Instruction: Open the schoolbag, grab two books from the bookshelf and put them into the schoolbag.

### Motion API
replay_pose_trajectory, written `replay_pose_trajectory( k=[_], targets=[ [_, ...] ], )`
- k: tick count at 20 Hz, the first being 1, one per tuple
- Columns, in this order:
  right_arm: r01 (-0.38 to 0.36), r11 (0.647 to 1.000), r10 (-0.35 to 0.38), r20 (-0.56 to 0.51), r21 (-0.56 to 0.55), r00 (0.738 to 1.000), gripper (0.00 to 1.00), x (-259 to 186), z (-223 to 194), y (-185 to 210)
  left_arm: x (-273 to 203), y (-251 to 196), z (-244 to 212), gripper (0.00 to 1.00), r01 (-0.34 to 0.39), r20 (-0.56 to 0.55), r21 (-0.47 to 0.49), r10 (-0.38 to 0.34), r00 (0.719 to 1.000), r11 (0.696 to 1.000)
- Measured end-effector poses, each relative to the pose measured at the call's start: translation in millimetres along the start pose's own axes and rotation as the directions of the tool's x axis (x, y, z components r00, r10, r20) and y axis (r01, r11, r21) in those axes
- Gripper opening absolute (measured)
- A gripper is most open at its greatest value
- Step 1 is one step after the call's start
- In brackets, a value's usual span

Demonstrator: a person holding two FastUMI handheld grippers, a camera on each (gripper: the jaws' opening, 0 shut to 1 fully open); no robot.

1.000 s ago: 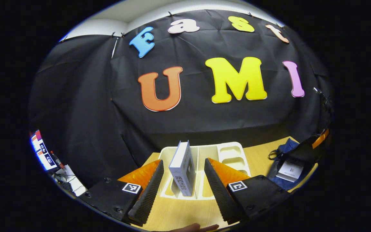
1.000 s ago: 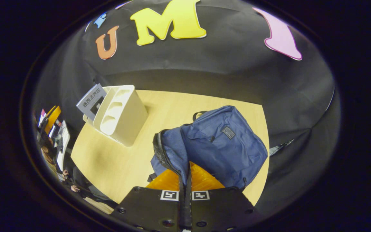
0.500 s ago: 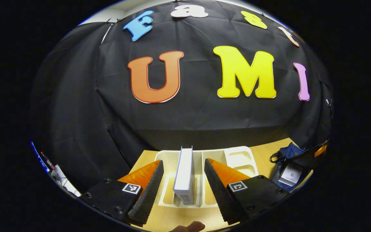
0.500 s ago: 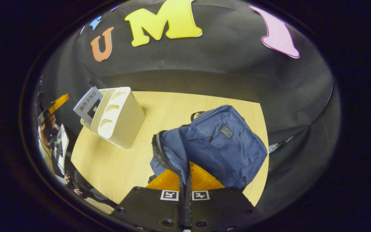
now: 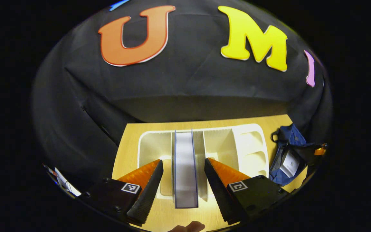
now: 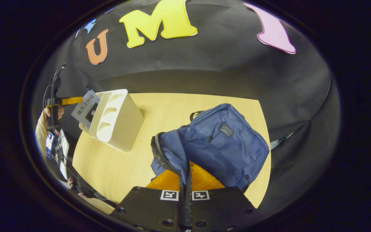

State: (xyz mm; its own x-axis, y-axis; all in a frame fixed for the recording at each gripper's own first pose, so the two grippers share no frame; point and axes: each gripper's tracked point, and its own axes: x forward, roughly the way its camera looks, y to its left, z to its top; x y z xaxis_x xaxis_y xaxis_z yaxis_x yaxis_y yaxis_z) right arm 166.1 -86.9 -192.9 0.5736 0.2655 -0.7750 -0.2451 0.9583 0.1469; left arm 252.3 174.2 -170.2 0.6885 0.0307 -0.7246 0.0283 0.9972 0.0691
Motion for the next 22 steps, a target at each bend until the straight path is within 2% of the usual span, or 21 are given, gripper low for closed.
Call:
replay_pose_trajectory(
  k=[3,5,8,9,10,14,15,19,20,22],
  targets=[
    [-0.004,1.000,0.004,0.010,0.011,1.000,0.02,1,2,1,16,-1,-12,0.84,-0.004,-0.119,0.057,0.011,0.993,0.998],
    [-0.009,1.000,0.009,0.013,0.017,1.000,0.02,0,0,-2,25,-3,-29,0.83,-0.008,-0.258,0.085,0.030,0.966,0.996],
    [-0.022,0.999,0.021,0.025,0.032,0.999,0.02,-4,-1,-7,39,0,-23,0.75,-0.031,-0.312,0.143,0.074,0.947,0.989],
    [-0.026,0.999,0.025,0.026,0.030,0.999,0.02,-5,-2,-8,40,-2,-29,0.70,-0.035,-0.337,0.134,0.079,0.938,0.990],
    [-0.029,0.999,0.028,0.025,0.026,0.999,0.02,-4,-1,-7,40,-4,-32,0.60,-0.039,-0.356,0.115,0.078,0.931,0.993],
    [-0.045,0.999,0.045,0.017,0.006,0.999,0.02,-1,-3,-5,33,-14,-38,0.54,-0.023,-0.360,0.061,0.044,0.932,0.998],
    [-0.050,0.999,0.049,0.017,0.009,0.999,0.01,1,-1,-5,25,-20,-42,0.46,-0.018,-0.365,0.027,0.027,0.931,0.999],
    [-0.070,0.997,0.070,0.019,-0.012,0.997,0.01,0,2,-2,-3,-10,-43,0.45,-0.068,-0.339,-0.024,0.056,0.939,0.997],
    [-0.075,0.997,0.076,0.019,-0.023,0.997,0.01,0,2,-2,-13,-6,-44,0.48,-0.082,-0.331,-0.030,0.067,0.941,0.996],
    [-0.091,0.995,0.091,0.013,-0.029,0.996,0.02,0,1,-4,-44,-4,-45,0.44,-0.088,-0.312,-0.061,0.064,0.948,0.994]
  ],
)
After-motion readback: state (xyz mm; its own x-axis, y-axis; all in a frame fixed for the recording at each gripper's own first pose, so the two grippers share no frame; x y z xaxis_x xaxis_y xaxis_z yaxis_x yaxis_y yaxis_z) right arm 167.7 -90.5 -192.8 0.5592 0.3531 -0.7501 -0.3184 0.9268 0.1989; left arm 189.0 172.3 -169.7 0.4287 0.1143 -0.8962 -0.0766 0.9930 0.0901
